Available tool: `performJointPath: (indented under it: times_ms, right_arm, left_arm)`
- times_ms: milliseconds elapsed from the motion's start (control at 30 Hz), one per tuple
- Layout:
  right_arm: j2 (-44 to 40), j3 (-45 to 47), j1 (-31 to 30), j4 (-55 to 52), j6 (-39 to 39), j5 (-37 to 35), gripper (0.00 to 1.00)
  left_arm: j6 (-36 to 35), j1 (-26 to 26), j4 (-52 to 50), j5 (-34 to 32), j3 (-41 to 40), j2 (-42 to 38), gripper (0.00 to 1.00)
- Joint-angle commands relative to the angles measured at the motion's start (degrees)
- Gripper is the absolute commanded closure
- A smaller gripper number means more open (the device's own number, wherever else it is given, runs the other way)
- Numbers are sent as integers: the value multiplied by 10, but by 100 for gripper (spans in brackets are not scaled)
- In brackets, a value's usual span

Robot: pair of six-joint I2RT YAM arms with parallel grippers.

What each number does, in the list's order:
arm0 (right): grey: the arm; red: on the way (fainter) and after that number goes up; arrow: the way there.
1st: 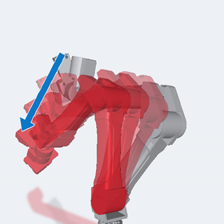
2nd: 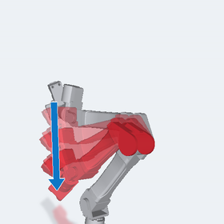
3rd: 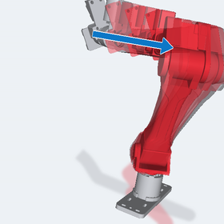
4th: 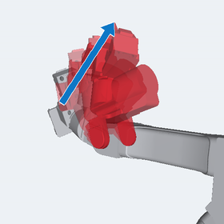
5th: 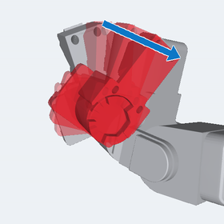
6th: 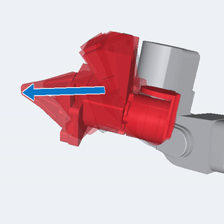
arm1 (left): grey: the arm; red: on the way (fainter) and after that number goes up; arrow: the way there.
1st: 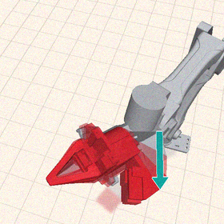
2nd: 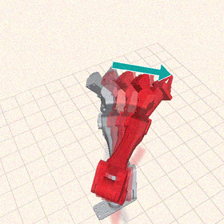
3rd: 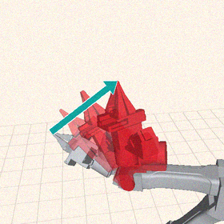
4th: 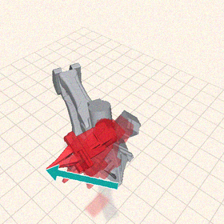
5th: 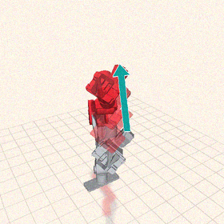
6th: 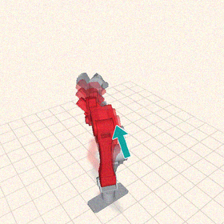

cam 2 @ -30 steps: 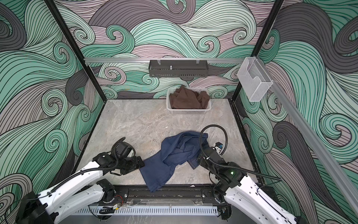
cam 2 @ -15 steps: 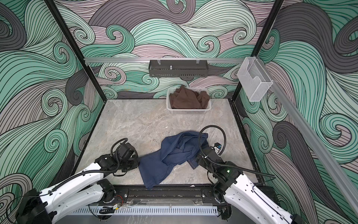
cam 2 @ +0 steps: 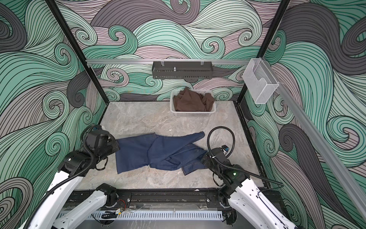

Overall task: Fold and stack the trousers
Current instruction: Flatten out the trousers at the center of the table.

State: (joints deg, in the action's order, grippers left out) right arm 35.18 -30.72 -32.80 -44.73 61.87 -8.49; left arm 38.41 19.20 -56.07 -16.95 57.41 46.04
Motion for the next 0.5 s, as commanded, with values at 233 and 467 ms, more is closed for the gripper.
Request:
performJointPath:
  times_ms: [233,467]
  right_arm:
    - [52,-18,38,28,-33,23,11]
    - [74,-21,84,48,-27,38,13]
  left_arm:
    - [-42,9,98,218,-39,55,32]
    - [-89,135,113,199,110,285,30]
